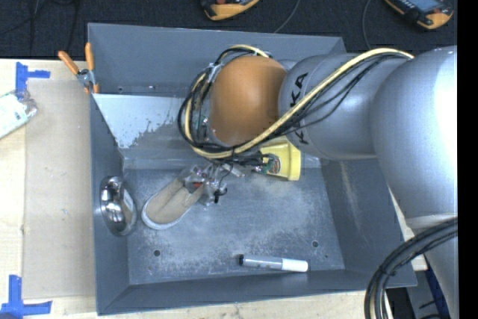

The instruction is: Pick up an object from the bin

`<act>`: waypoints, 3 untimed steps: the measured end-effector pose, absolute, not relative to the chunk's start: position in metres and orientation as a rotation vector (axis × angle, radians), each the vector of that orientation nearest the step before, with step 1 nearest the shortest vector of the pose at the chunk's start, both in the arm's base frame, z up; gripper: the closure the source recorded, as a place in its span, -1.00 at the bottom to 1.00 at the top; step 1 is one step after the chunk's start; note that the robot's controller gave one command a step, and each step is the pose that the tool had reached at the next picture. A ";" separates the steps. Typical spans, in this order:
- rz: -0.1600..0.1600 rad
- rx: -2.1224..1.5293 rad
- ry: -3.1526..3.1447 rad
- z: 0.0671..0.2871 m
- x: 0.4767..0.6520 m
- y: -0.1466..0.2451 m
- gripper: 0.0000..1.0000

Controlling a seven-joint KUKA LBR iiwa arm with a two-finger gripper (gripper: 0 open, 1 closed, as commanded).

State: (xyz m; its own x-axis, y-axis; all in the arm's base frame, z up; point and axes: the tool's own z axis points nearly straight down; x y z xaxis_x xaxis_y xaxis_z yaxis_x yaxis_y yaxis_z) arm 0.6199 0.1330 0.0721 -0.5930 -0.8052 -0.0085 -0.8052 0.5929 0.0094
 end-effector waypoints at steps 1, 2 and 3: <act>0.018 -1.522 2.744 0.108 0.610 0.213 1.00; 0.019 -1.644 2.677 0.073 0.610 0.215 1.00; 0.015 -1.639 2.679 0.070 0.610 0.212 -1.00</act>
Offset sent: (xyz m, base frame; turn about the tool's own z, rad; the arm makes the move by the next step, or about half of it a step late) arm -0.0096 0.0779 0.0358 -0.0713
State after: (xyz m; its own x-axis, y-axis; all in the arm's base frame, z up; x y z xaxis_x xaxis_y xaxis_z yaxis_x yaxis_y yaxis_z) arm 0.6100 0.2124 0.0699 -0.4554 -0.8903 -0.0057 -0.8903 0.4553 0.0076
